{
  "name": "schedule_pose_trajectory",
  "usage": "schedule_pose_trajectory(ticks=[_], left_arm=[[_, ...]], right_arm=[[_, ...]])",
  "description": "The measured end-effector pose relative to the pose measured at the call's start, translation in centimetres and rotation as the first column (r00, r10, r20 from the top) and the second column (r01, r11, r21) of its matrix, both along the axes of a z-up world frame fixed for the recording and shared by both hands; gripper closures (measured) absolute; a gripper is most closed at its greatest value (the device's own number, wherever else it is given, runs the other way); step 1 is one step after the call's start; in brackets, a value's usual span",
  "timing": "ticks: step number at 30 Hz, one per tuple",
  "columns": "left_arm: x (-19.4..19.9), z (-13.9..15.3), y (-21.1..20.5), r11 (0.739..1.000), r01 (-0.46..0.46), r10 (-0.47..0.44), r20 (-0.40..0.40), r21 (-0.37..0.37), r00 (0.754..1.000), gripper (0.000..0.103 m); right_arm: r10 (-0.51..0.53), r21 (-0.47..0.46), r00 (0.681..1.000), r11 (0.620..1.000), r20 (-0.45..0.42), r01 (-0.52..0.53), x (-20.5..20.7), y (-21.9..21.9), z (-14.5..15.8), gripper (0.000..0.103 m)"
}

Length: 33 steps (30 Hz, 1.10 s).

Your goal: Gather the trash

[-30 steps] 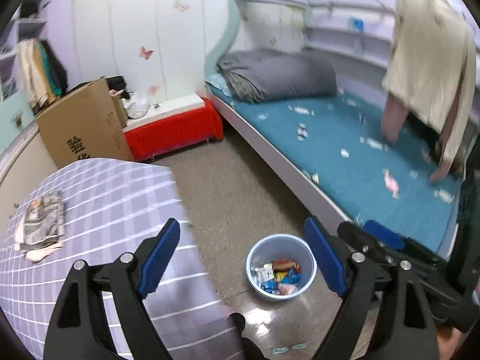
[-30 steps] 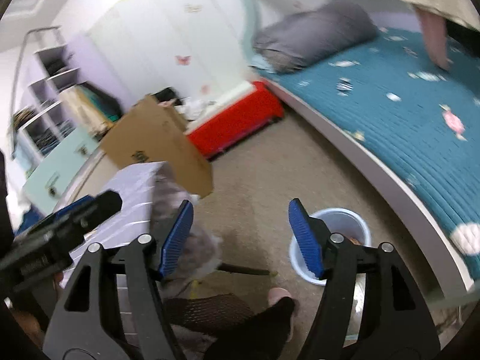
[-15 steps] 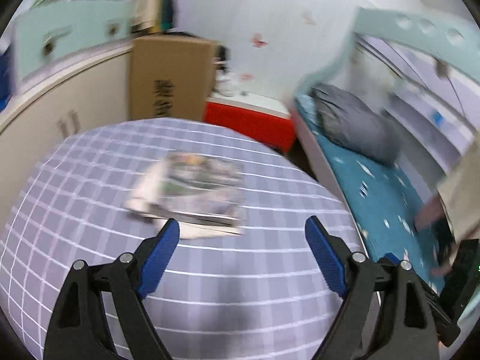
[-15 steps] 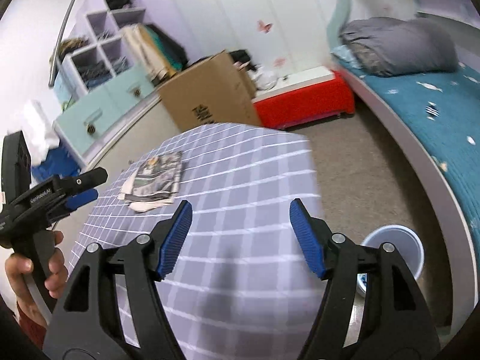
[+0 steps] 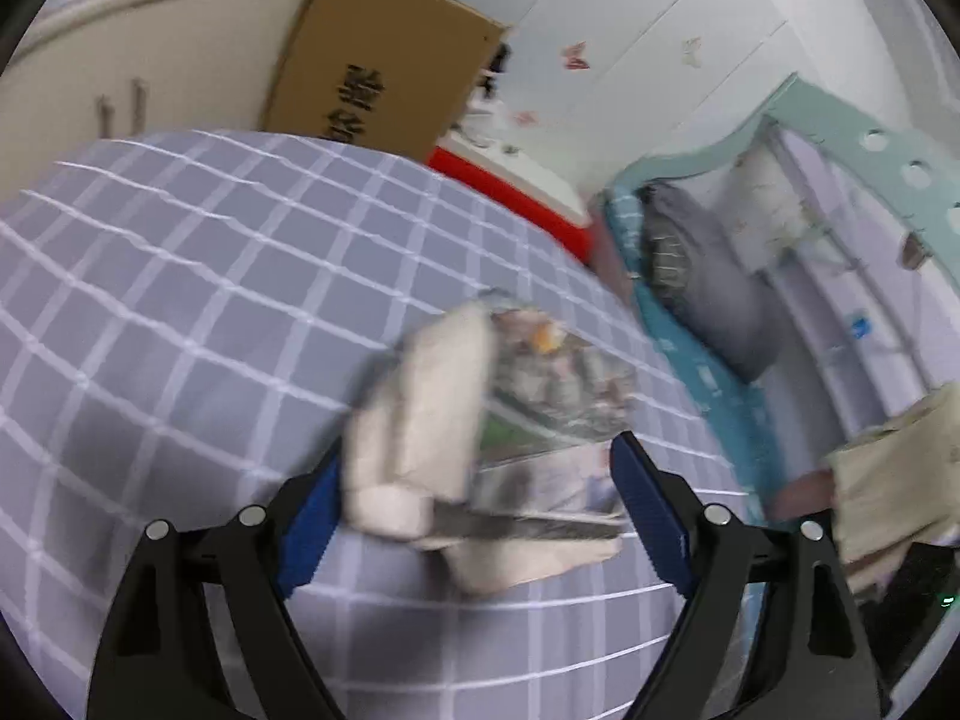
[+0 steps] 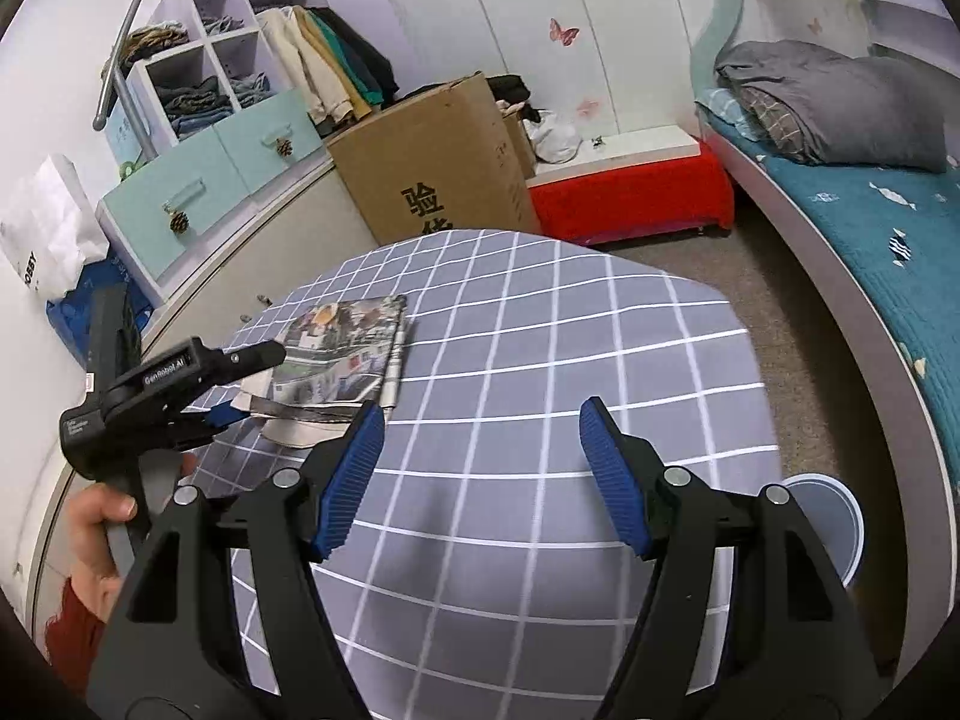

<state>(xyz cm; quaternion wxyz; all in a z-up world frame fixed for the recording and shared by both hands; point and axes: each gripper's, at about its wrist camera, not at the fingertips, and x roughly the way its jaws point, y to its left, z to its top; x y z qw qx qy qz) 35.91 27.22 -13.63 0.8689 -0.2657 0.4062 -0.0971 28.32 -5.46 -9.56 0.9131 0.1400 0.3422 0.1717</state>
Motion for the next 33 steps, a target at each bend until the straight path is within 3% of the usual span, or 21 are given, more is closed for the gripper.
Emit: schedule_pose_trajectory(ticks=[1,2,3,4,6,9,11,17,18,20,21,23,26,28,30,33], left_arm=[[0.2,-0.1,-0.4,1.0,0.006,-0.006,-0.002,0.008,1.0,0.02],[0.6,-0.1,-1.0,1.0,0.015,-0.015,-0.007,0.024,1.0,0.031],[1.2,-0.4,-2.0,0.998,0.047,-0.046,-0.021,0.04,0.999,0.069],[1.7,-0.7,-2.6,0.997,0.07,-0.068,-0.046,0.039,0.997,0.081],[1.9,-1.0,-3.5,0.996,0.093,-0.092,-0.064,0.011,0.994,0.089],[0.3,0.8,-6.0,0.987,0.134,-0.133,-0.017,0.085,0.991,0.096],[-1.4,2.7,-8.3,0.979,0.182,-0.186,0.033,0.096,0.982,0.099],[-9.5,7.8,-21.5,0.908,0.306,-0.373,0.223,0.286,0.901,0.099],[-11.2,8.1,-25.0,0.883,0.319,-0.414,0.249,0.345,0.876,0.099],[-13.5,7.4,-29.3,0.842,0.333,-0.464,0.256,0.424,0.848,0.099],[-15.3,6.2,-33.1,0.796,0.357,-0.52,0.25,0.489,0.817,0.099],[-16.7,4.0,-37.2,0.745,0.412,-0.583,0.213,0.525,0.784,0.099],[-17.4,-2.7,-44.0,0.653,0.563,-0.681,0.067,0.507,0.729,0.099],[-17.3,-7.7,-47.0,0.597,0.612,-0.7,-0.036,0.518,0.713,0.099],[-16.5,-12.9,-48.6,0.575,0.669,-0.698,-0.143,0.471,0.701,0.099],[-15.6,-21.1,-49.6,0.605,0.722,-0.643,-0.33,0.335,0.691,0.099]], right_arm=[[-0.006,0.007,1.0,1.0,-0.002,0.006,-0.1,-0.4,-0.1,0.036],[-0.015,0.015,1.0,1.0,-0.005,0.015,-0.1,-0.9,-0.2,0.036],[-0.021,0.019,1.0,1.0,-0.008,0.021,-0.1,-1.1,-0.3,0.036],[-0.027,0.029,0.999,0.999,-0.017,0.028,-0.1,-1.7,-0.6,0.036],[-0.033,0.049,0.999,0.998,-0.03,0.034,-0.3,-2.6,-1.0,0.036],[-0.053,0.075,0.998,0.996,-0.015,0.054,-1.5,-4.8,-0.9,0.036],[-0.074,0.1,0.997,0.992,-0.008,0.074,-2.3,-6.4,-0.8,0.036],[-0.23,0.174,0.973,0.959,0.005,0.225,-8.0,-15.1,-1.9,0.036],[-0.279,0.18,0.96,0.944,-0.004,0.275,-9.6,-17.3,-2.7,0.035],[-0.361,0.187,0.932,0.914,-0.038,0.361,-12.1,-20.8,-4.9,0.035],[-0.401,0.188,0.914,0.894,-0.066,0.406,-13.3,-22.4,-6.4,0.035],[-0.471,0.194,0.87,0.849,-0.145,0.492,-15.3,-25.4,-9.9,0.035],[-0.522,0.212,0.809,0.787,-0.272,0.579,-17.2,-28.4,-15.3,0.035],[-0.541,0.224,0.759,0.74,-0.361,0.634,-18.1,-30.1,-19.5,0.034],[-0.556,0.222,0.702,0.691,-0.446,0.688,-18.6,-31.5,-23.7,0.034],[-0.562,0.191,0.587,0.607,-0.582,0.771,-19.2,-33.0,-31.1,0.034]])
